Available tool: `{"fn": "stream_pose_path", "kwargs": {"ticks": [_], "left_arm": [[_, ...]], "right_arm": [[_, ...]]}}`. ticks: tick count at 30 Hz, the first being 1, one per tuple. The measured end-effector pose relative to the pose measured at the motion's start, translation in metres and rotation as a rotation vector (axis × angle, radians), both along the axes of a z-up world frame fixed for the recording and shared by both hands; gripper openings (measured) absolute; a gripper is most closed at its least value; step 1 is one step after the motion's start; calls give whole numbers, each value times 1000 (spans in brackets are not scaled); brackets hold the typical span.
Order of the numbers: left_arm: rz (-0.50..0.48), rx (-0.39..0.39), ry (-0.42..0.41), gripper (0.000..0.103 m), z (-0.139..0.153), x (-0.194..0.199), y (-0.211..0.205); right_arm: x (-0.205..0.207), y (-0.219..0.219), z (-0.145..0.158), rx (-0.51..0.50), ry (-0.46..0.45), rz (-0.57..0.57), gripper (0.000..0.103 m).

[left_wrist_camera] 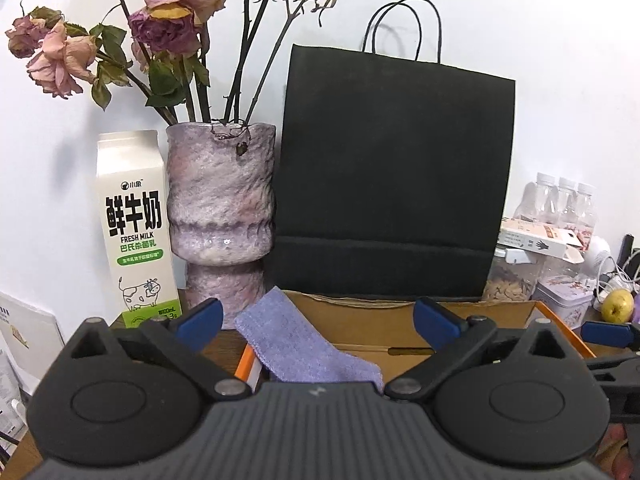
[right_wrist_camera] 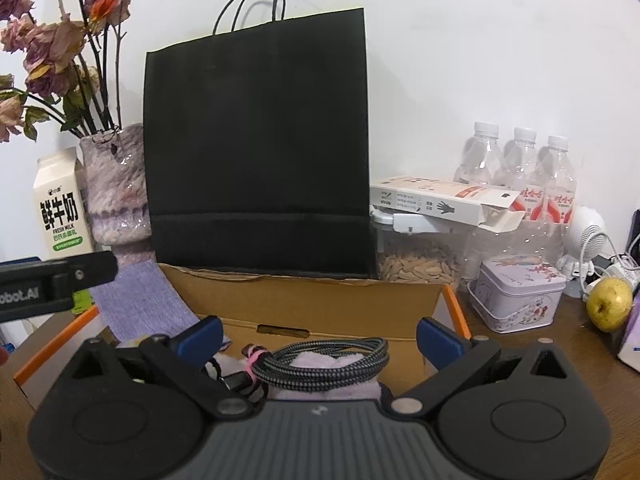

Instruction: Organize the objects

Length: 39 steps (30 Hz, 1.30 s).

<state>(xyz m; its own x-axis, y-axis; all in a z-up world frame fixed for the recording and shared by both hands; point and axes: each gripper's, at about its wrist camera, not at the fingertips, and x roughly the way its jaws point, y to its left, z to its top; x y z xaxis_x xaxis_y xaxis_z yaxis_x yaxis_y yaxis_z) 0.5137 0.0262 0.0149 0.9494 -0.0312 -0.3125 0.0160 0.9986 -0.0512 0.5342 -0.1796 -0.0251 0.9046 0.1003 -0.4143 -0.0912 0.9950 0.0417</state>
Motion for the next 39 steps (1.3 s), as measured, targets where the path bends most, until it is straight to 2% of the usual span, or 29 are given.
{"fn": "stream_pose_path", "kwargs": {"ticks": [10,17,23,28,32,39], "left_arm": [[-20,7,-5,103,5,-40,1],[-30,10,24,103,3,-73,-2],[-15,-22,58,103,1,-107,4],[-3,-40,75,103,4,-143,13],[3,-18,70,103,7,-178,16],[-22,27,112,103,0,-235,15]], "right_arm": [[-43,-4,6,-23,-20,-3,103],[-83,-7,13,-9,-23,4,103],[-123,-9,16,6,-13,10,103],[-166,-10,19,4,-11,25,103],[-200,-15,23,15,-15,35,103],[-253,-16,18,1,4,59,103]]}}
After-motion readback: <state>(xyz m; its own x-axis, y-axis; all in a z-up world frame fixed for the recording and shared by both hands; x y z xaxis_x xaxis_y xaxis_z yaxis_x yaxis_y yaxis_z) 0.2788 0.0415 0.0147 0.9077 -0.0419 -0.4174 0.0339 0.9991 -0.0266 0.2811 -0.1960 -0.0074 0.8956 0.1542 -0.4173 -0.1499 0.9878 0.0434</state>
